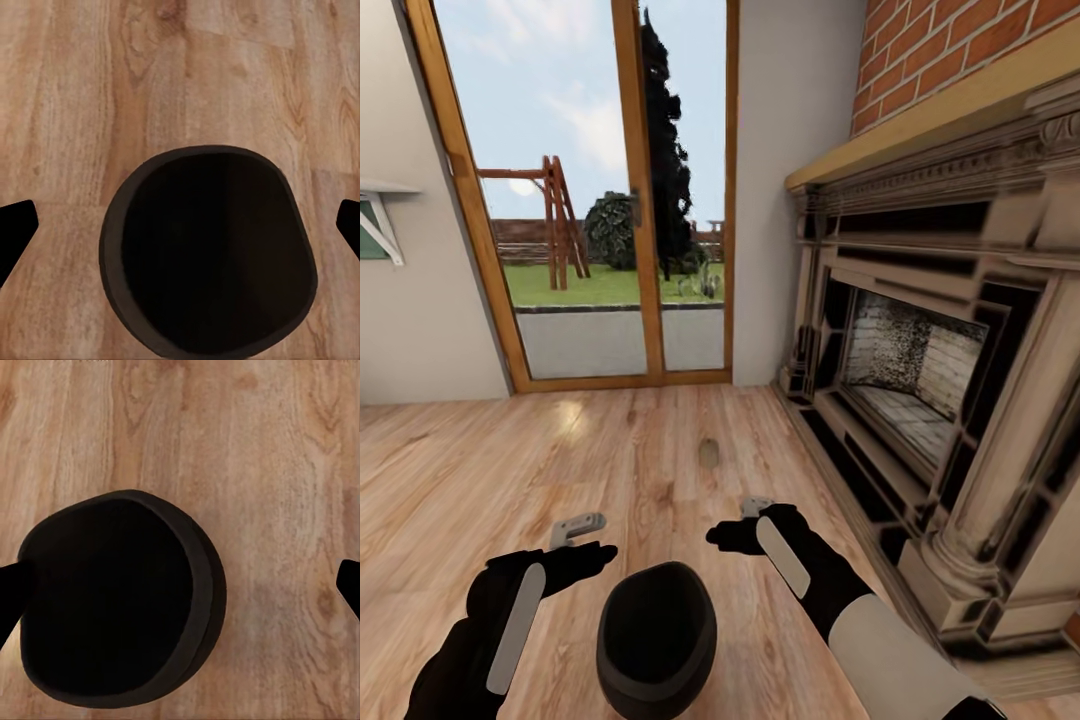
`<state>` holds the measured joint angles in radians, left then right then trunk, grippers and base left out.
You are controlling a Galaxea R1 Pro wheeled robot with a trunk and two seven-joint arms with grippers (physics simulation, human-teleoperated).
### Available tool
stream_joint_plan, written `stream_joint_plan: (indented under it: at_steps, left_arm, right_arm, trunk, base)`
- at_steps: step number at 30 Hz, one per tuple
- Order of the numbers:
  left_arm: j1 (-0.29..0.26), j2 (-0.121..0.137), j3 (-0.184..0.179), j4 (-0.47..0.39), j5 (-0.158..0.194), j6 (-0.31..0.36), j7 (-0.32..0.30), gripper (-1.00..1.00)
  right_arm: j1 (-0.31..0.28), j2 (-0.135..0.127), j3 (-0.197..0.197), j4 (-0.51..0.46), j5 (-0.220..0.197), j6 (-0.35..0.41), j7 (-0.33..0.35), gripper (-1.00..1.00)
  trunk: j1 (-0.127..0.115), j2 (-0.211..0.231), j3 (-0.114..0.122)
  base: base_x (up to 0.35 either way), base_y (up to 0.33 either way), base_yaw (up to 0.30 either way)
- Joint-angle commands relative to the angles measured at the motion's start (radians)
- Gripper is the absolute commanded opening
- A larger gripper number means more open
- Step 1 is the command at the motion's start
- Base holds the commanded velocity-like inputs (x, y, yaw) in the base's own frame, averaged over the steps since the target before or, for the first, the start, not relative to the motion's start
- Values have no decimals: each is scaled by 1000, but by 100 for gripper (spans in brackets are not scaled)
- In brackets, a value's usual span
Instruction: Place each of the two pumpkins and all three candles from the living room inside a cabinet in the living room (use any cabinet), then make sure every cabinet is closed, and position the cauldron so it is next to a table in the living room.
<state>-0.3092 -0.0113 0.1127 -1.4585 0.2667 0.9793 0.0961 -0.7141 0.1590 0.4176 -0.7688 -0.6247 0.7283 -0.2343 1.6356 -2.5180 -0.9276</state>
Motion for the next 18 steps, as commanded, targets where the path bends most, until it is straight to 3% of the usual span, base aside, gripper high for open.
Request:
stream_joint_plan:
  at_steps: [1, 10, 13, 18]
  left_arm:
    - [-1, -1, 1, -1, 12, 4, 11, 100]
    - [-1, 0, 4, 9, 10, 3, 14, 100]
    - [-1, 2, 23, 11, 10, 3, 14, 100]
    - [-1, 14, 43, 12, 11, 2, 14, 100]
  right_arm:
    - [-1, 0, 7, -1, -10, 2, -10, 100]
    - [-1, 12, 11, -1, -10, 2, -13, 100]
    - [-1, 12, 12, -1, -10, 2, -14, 100]
    - [-1, 13, 12, -1, -10, 2, -14, 100]
  trunk:
    - [0, 0, -1]
    - [0, 0, -1]
    - [0, 0, -1]
    - [0, 0, -1]
  base:
    - [117, -99, 0]
    - [151, -157, 0]
    - [117, -155, 0]
    - [22, 72, 0]
